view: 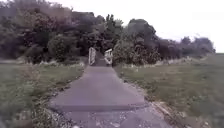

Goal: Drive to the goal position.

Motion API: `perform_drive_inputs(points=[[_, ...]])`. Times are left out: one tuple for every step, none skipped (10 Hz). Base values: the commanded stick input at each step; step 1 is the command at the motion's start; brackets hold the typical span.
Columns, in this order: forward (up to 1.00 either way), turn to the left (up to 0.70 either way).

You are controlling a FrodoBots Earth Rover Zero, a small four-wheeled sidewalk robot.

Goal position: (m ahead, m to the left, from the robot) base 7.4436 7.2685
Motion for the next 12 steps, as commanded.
perform_drive_inputs(points=[[0.85,0.01],[0.85,0.04],[0.85,0.06],[0.85,0.18],[0.85,0.32],[0.85,0.35],[0.85,0.35],[0.85,0.35],[0.85,0.35],[0.85,0.35],[0.85,0.35],[0.85,0.35]])
